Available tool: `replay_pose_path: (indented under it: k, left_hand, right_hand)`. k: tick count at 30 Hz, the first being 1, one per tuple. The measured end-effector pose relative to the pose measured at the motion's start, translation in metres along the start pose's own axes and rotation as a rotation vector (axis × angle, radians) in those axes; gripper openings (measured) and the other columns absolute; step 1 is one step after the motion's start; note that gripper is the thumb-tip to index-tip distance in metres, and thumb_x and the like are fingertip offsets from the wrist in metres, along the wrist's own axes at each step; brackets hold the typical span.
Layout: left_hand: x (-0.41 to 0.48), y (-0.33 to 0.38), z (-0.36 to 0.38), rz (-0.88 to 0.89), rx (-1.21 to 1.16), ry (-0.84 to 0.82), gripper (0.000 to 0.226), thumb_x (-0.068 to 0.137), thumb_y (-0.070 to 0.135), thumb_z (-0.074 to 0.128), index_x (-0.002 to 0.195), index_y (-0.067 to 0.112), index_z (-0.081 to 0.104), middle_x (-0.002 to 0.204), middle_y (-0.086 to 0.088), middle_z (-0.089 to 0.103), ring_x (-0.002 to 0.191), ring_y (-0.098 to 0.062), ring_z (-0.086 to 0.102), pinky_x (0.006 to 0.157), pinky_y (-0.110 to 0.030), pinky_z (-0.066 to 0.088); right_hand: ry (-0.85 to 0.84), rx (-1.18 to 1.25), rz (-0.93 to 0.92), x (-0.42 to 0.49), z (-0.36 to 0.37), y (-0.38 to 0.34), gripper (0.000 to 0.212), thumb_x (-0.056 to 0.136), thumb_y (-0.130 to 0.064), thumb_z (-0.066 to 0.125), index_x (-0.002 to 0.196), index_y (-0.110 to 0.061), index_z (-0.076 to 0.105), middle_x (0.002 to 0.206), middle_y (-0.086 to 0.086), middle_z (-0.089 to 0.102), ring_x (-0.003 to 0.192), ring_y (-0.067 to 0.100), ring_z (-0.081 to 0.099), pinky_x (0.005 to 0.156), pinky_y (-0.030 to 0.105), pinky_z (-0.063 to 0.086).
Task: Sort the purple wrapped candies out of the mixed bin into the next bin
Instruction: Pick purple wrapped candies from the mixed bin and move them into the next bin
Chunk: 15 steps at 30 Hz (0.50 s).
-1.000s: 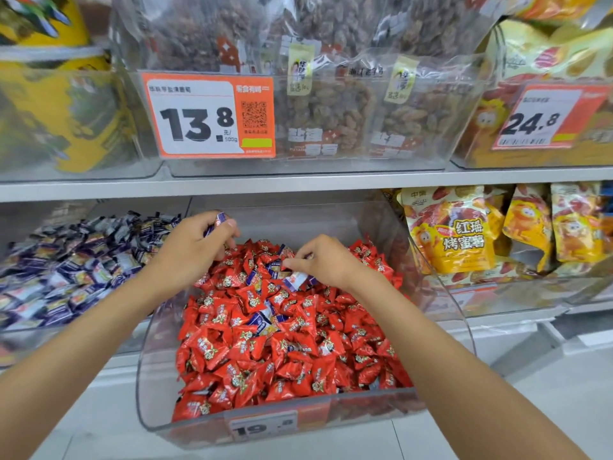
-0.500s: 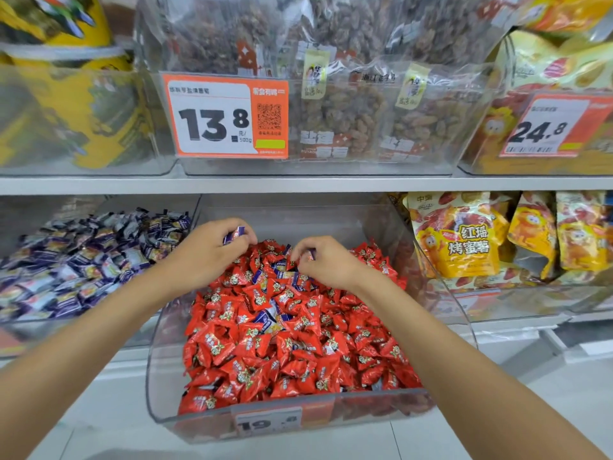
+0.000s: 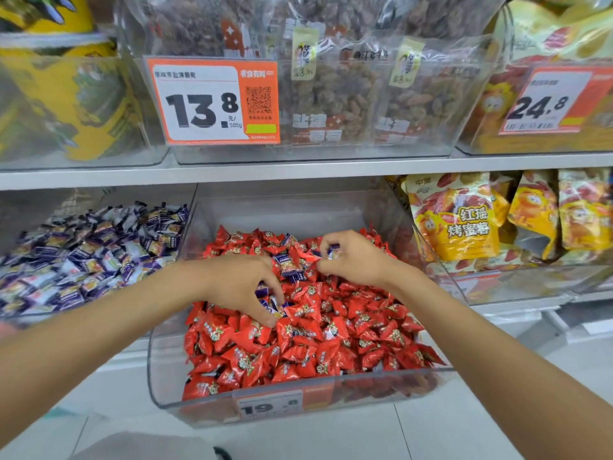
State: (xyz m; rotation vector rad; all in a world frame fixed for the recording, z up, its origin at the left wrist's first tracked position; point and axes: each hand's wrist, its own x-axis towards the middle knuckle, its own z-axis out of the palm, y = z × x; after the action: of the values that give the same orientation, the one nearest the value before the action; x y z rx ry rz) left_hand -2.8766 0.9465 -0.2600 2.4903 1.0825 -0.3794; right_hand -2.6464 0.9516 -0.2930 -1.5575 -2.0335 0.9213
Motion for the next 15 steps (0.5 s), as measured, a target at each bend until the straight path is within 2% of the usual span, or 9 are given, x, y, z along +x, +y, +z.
replay_pose_path:
  k: [3,5,7,9,12,15]
  left_hand:
    - [0.012,0.000,0.004,0.002,0.099,-0.017,0.035,0.077,0.052,0.073,0.108,0.037,0.068,0.096,0.013,0.042,0.078,0.004,0.041,0.061,-0.012,0.030]
    - [0.015,-0.002,0.003,0.016,0.093,-0.016,0.028,0.078,0.049,0.073,0.102,0.034,0.069,0.100,0.011,0.047,0.080,0.003,0.043,0.066,-0.017,0.036]
    - [0.017,-0.005,0.003,0.036,0.107,0.014,0.021,0.081,0.043,0.072,0.098,0.032,0.070,0.106,0.010,0.053,0.087,0.000,0.048,0.078,-0.026,0.044]
    - [0.017,-0.007,0.004,0.036,0.111,0.047,0.014,0.083,0.034,0.073,0.096,0.029,0.071,0.109,0.010,0.061,0.096,-0.007,0.056,0.085,-0.031,0.047]
    - [0.017,-0.004,-0.001,0.004,0.191,0.077,0.011,0.084,0.038,0.070,0.093,0.033,0.066,0.096,0.011,0.065,0.087,-0.010,0.056,0.075,-0.030,0.046]
    - [0.012,-0.004,-0.013,-0.031,0.211,0.151,0.015,0.087,0.044,0.066,0.094,0.033,0.059,0.079,0.015,0.058,0.075,-0.009,0.050,0.060,-0.027,0.035]
  right_hand:
    - [-0.033,0.017,-0.002,-0.009,-0.003,0.003,0.015,0.082,-0.013,0.067,0.092,-0.023,0.061,0.058,0.000,0.050,0.048,0.012,0.037,0.052,0.027,0.030]
    - [-0.040,0.002,-0.007,-0.013,-0.004,0.006,0.015,0.087,-0.023,0.070,0.101,-0.020,0.065,0.069,-0.003,0.059,0.057,0.009,0.047,0.059,0.025,0.038]
    - [-0.013,0.016,-0.015,-0.016,-0.007,0.009,0.022,0.085,-0.039,0.072,0.093,-0.021,0.063,0.078,-0.011,0.058,0.075,0.008,0.053,0.075,0.025,0.041]
    - [0.021,0.051,-0.013,-0.019,-0.010,0.011,0.027,0.082,-0.045,0.073,0.082,-0.024,0.058,0.076,-0.009,0.059,0.077,0.012,0.056,0.076,0.029,0.043]
    - [0.043,0.071,-0.010,-0.022,-0.013,0.010,0.023,0.083,-0.036,0.075,0.080,-0.020,0.058,0.079,0.007,0.067,0.077,0.026,0.066,0.075,0.040,0.051]
    - [0.029,0.060,-0.029,-0.027,-0.017,0.005,0.013,0.084,-0.016,0.071,0.081,-0.017,0.059,0.086,0.011,0.066,0.075,0.025,0.062,0.079,0.050,0.051]
